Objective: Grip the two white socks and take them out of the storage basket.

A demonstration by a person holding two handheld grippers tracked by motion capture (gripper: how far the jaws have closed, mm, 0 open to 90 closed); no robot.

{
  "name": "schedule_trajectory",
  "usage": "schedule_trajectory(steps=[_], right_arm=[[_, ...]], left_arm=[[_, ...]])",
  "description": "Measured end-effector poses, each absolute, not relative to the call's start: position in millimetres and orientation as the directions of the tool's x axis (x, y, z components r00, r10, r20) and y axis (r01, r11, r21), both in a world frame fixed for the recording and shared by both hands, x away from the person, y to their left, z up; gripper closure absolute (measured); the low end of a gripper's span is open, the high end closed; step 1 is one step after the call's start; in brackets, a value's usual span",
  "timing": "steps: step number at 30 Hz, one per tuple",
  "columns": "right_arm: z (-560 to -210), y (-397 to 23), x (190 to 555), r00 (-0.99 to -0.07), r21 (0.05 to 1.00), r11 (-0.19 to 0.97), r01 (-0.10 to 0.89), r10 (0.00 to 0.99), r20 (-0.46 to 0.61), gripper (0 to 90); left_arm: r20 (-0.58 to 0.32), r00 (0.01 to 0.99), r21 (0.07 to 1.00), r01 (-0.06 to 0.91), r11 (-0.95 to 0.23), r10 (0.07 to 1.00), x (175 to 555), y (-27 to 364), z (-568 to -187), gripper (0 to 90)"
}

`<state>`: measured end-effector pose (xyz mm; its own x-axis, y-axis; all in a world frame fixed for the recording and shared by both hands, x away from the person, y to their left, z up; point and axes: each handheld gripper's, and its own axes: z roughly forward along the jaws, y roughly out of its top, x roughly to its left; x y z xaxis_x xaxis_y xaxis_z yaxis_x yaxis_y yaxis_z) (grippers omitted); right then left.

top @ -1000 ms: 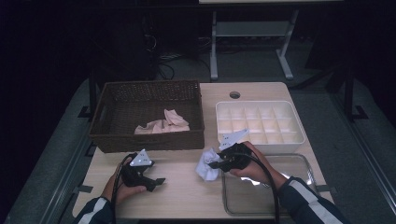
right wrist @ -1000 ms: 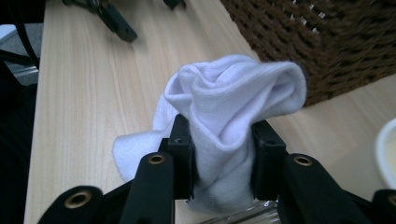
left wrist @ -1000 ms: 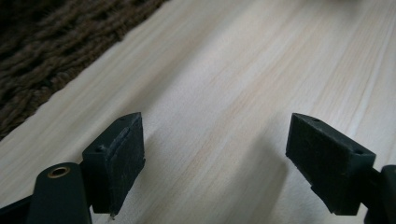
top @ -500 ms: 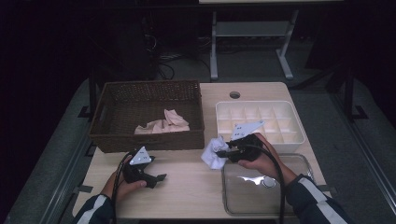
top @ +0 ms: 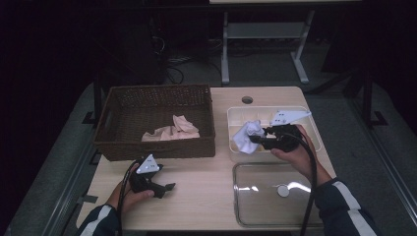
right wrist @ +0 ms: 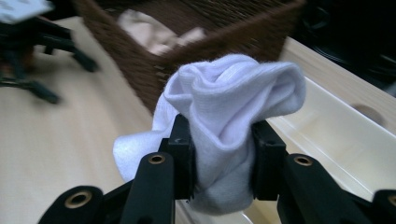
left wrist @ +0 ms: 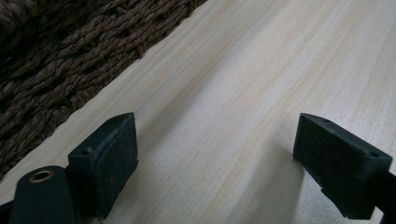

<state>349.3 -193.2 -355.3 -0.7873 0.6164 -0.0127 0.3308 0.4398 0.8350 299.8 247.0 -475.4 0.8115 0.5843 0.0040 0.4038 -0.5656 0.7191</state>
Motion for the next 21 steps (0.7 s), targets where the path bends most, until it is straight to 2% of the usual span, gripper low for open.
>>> schedule_trajectory(steps=[9,12,21], right_arm=[[-372.0,-208.2,364.7,-0.716,0.78,0.477,0.405,0.696,-0.054,66.5],[-375.9,-207.9,368.0,-0.716,0.76,0.491,0.426,0.697,-0.049,66.5],[-379.7,-191.9,374.2,-0.728,0.652,0.619,0.437,0.669,-0.148,66.5]], left_arm=[[-0.003,0.809,0.723,0.408,-0.558,0.588,300.1,245.9,-475.8,12.6],[0.0,0.81,0.721,0.407,-0.561,0.587,300.2,246.2,-475.7,12.6],[0.002,0.81,0.72,0.406,-0.563,0.587,300.5,246.0,-475.7,12.6]])
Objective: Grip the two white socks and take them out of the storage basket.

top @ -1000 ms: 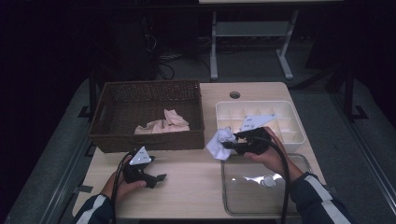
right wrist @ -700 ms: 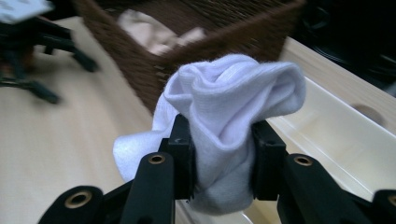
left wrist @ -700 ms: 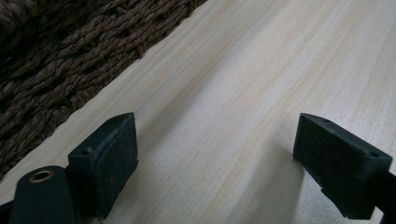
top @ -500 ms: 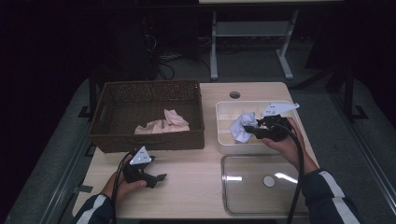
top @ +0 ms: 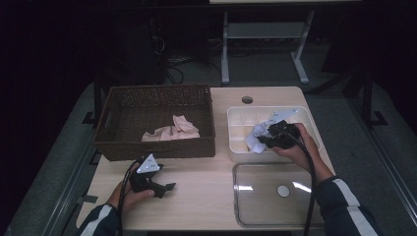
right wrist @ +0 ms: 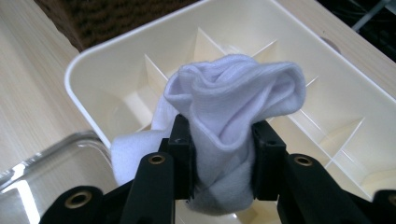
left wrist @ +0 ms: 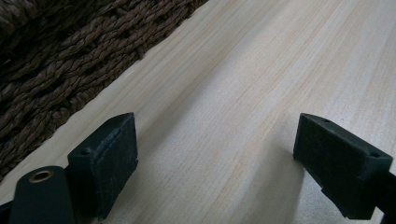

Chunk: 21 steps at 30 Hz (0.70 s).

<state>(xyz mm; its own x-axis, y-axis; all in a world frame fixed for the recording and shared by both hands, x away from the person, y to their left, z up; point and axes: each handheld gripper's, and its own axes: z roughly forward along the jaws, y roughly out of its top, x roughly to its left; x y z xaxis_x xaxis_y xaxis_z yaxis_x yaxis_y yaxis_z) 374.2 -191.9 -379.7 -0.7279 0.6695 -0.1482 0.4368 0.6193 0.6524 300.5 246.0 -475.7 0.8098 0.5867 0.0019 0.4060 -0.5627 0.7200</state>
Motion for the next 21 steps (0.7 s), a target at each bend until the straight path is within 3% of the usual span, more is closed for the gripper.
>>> schedule_trajectory(steps=[12,21], right_arm=[[-380.7,-165.5,385.6,-0.789,0.443,0.799,0.407,0.552,-0.269,67.3],[-365.0,-167.5,385.5,-0.789,0.363,0.83,0.424,0.536,-0.302,67.1]], left_arm=[[-0.003,0.805,0.724,0.411,-0.554,0.593,299.7,245.5,-476.0,12.7],[0.001,0.805,0.724,0.408,-0.556,0.593,299.6,245.8,-476.0,12.7]])
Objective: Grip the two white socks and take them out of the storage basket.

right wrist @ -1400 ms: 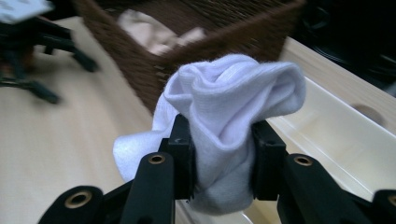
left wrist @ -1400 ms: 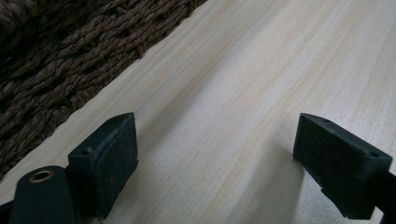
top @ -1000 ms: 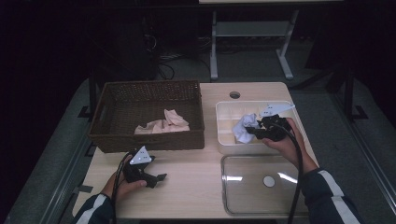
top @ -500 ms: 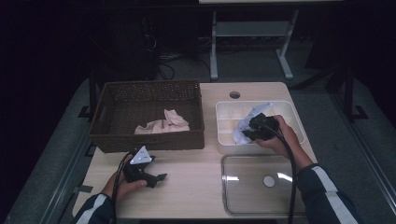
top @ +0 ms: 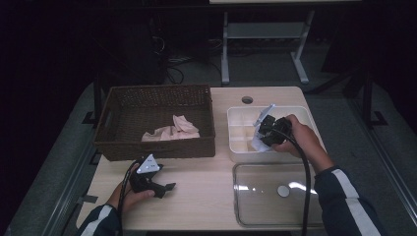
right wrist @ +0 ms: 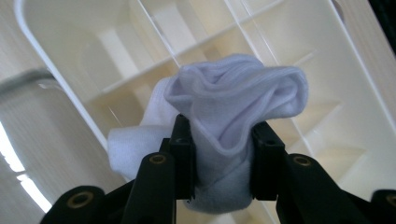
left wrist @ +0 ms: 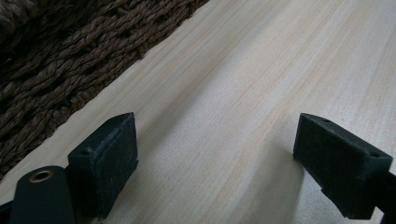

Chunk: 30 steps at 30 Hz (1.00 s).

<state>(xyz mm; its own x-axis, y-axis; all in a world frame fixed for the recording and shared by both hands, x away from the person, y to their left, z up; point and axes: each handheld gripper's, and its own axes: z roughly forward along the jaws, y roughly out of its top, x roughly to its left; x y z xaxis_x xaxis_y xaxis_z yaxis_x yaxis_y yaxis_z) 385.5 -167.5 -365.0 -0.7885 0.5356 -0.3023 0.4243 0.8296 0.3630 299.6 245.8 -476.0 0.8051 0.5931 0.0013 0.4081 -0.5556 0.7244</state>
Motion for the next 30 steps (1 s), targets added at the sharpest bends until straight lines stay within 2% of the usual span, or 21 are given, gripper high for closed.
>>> schedule_trajectory(steps=[2,11,18,30], right_arm=[[-368.2,-162.0,385.4,-0.791,0.341,0.844,0.413,0.518,-0.325,67.0],[-382.9,-137.4,395.5,-0.832,0.287,0.871,0.398,0.475,-0.288,66.6],[-389.8,-145.4,404.7,-0.854,0.317,0.847,0.427,0.493,-0.166,67.1],[-401.3,-151.4,416.7,-0.86,0.304,0.817,0.489,0.511,0.01,67.7]], left_arm=[[-0.003,0.803,0.725,0.412,-0.552,0.596,299.4,245.3,-476.1,12.7],[-0.002,0.801,0.724,0.414,-0.552,0.598,299.3,245.1,-476.0,12.7],[-0.002,0.799,0.723,0.417,-0.551,0.601,299.0,244.8,-475.9,12.6],[0.001,0.8,0.723,0.414,-0.553,0.6,299.1,243.0,-476.1,12.6]])
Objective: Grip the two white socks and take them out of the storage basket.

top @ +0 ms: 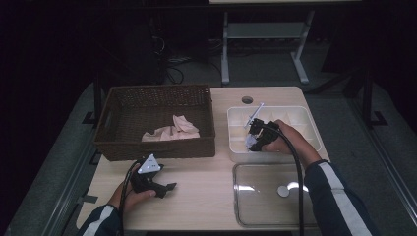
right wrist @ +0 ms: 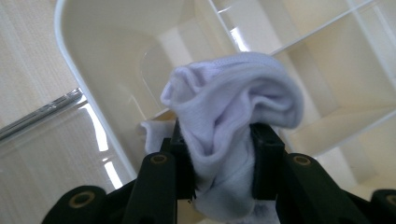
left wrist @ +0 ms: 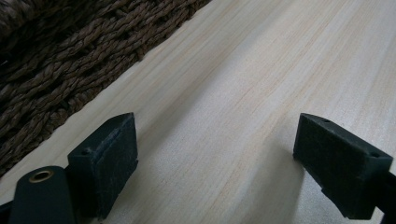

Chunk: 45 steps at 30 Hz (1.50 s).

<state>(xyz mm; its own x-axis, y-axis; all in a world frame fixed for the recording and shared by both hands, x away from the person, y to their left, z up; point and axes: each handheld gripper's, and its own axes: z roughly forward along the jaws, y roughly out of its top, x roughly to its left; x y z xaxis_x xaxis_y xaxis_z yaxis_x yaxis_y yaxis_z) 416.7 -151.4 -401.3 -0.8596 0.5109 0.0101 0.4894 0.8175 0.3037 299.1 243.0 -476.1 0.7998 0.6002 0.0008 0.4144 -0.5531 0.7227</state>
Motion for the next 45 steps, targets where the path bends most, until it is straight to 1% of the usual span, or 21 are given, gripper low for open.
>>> schedule_trajectory(steps=[5,10,14,18,24,28,30,31,32,33,35,37,40,41,45], right_arm=[[-407.1,-149.6,420.1,-0.861,0.28,0.822,0.496,0.507,0.037,67.6],[-415.2,-153.1,424.0,-0.854,0.275,0.811,0.516,0.512,0.09,67.8],[-418.0,-157.6,427.0,-0.846,0.291,0.795,0.532,0.517,0.133,67.6],[-415.1,-154.9,423.3,-0.855,0.293,0.807,0.513,0.511,0.089,66.1],[-410.3,-162.1,420.1,-0.842,0.314,0.788,0.529,0.534,0.079,63.9],[-403.5,-165.1,413.8,-0.837,0.327,0.786,0.525,0.547,0.03,58.1],[-398.8,-165.7,411.1,-0.832,0.34,0.781,0.524,0.555,0.007,52.2],[-395.4,-166.7,410.2,-0.826,0.349,0.775,0.527,0.564,-0.004,47.0],[-392.0,-167.6,409.4,-0.819,0.355,0.768,0.533,0.574,-0.014,46.6],[-389.9,-167.9,408.2,-0.823,0.357,0.773,0.524,0.568,-0.02,48.0],[-385.6,-168.9,406.1,-0.824,0.369,0.774,0.514,0.565,-0.038,46.0],[-377.8,-173.5,404.4,-0.819,0.422,0.748,0.512,0.573,-0.021,48.3],[-367.5,-179.1,401.0,-0.814,0.498,0.706,0.503,0.581,-0.003,58.7],[-366.4,-180.2,400.4,-0.812,0.504,0.705,0.498,0.583,-0.014,63.5],[-377.8,-181.4,404.0,-0.799,0.481,0.706,0.52,0.601,-0.017,71.2]], left_arm=[[0.001,0.799,0.723,0.415,-0.553,0.601,299.0,242.9,-476.1,12.6],[0.0,0.799,0.722,0.415,-0.553,0.601,299.0,242.9,-476.1,12.7],[0.0,0.799,0.722,0.416,-0.552,0.602,298.9,242.8,-476.0,12.7],[0.0,0.799,0.722,0.416,-0.552,0.602,299.0,242.9,-476.0,12.7],[0.0,0.799,0.722,0.416,-0.552,0.602,299.0,242.8,-476.0,12.6],[0.0,0.798,0.723,0.416,-0.552,0.602,298.9,242.8,-476.0,12.7],[0.0,0.798,0.723,0.417,-0.552,0.603,298.8,242.8,-476.0,12.7],[0.0,0.798,0.722,0.417,-0.552,0.603,298.8,242.8,-476.0,12.7],[0.0,0.797,0.723,0.417,-0.551,0.603,298.8,242.8,-476.0,12.7],[0.0,0.797,0.723,0.417,-0.551,0.603,298.8,242.8,-476.0,12.7],[0.001,0.798,0.722,0.417,-0.552,0.603,298.8,242.8,-476.0,12.7],[0.006,0.799,0.723,0.413,-0.555,0.601,299.1,243.0,-475.9,12.7],[0.005,0.799,0.722,0.413,-0.555,0.601,299.1,243.0,-475.9,12.6],[0.005,0.799,0.722,0.413,-0.555,0.602,299.1,243.0,-475.9,12.7],[0.001,0.797,0.722,0.417,-0.551,0.604,298.7,242.8,-476.0,12.7]])
